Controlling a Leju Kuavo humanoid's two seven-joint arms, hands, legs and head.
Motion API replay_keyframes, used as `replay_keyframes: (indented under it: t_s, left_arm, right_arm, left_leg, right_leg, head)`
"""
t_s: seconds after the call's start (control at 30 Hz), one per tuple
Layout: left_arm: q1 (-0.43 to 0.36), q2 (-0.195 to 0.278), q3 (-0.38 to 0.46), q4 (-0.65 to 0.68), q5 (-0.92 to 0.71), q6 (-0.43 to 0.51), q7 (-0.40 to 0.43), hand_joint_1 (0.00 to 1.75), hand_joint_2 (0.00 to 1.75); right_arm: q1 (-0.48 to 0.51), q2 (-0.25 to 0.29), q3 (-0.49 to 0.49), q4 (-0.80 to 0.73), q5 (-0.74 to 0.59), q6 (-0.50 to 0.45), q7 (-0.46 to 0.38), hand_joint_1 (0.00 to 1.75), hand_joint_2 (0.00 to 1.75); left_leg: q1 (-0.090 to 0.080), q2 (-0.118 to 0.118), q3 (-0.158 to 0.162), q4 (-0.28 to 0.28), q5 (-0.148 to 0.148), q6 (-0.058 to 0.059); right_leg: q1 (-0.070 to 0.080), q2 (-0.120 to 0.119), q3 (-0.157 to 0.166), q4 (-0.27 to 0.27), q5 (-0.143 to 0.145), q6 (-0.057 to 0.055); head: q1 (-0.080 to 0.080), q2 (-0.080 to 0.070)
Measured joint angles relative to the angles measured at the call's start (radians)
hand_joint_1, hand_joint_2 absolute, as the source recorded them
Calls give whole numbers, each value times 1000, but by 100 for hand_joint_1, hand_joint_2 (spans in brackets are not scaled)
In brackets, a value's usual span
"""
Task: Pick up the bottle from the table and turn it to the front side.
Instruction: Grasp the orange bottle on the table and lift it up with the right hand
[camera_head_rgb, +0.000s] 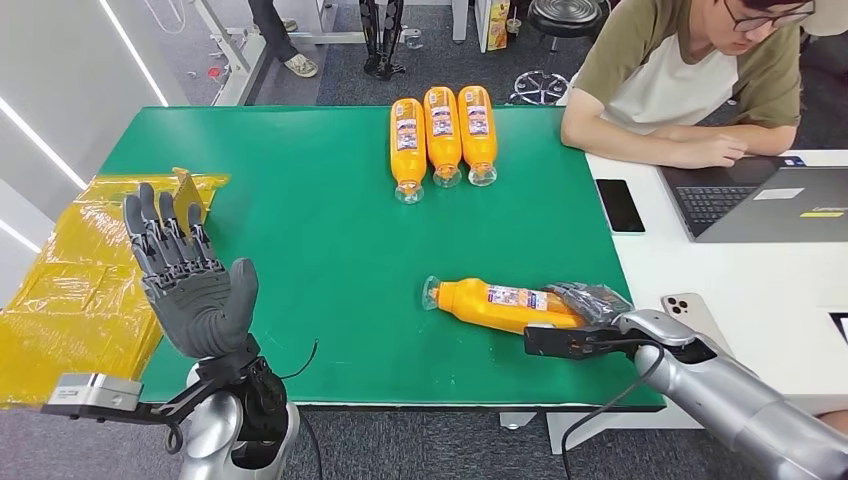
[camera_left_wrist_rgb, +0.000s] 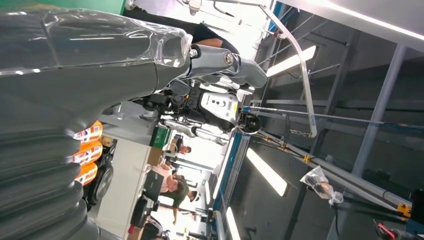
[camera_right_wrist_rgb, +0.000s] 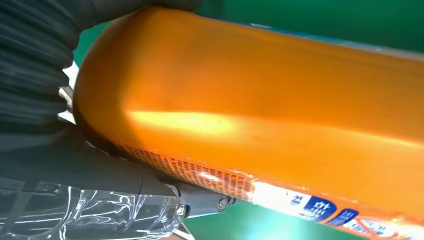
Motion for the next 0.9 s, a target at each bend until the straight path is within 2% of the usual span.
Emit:
replay_keyframes:
  t_s: [0.3,0.37,0.5,0.7,0.77,0.9]
  left_arm:
    - [6,0,0,0,-12,0,0,0,175]
    - [9,0,0,0,-16,1,0,0,175]
    - [16,-1,0,0,-19,6,0,0,175]
    - [21,-5,-4,-1,44,-54,0,0,175]
    - [19,-6,-10,-1,51,-61,0,0,175]
    - [18,-6,-17,-1,57,-64,0,0,175]
  right_arm:
    - [23,60,-54,36,36,-83,-44,175,175]
    - [48,82,-77,38,60,-161,-61,175,175]
    - [118,167,-155,39,112,-422,-115,175,175]
    - [209,334,-286,2,6,-728,-344,175,175]
    - [230,372,-307,-15,-3,-779,-382,175,175]
    - [254,413,-330,-31,-8,-794,-393,175,175]
  left_leg:
    - [0,0,2,0,0,0]
    - [0,0,1,0,0,0]
    - [0,0,0,-1,0,0]
    - [1,-1,0,-1,0,-1]
    - [1,-1,0,-2,-1,-1]
    - [1,-1,0,-1,-1,-1]
  right_leg:
    - [0,0,1,0,0,0]
    - [0,0,1,1,0,0]
    - [0,0,0,1,-1,0]
    - [1,0,0,1,-3,0]
    - [1,0,0,1,-4,0]
    - [0,0,0,1,-4,0]
  head:
    - [0,0]
    - [0,0]
    - [0,0]
    - [0,0]
    - [0,0]
    - [0,0]
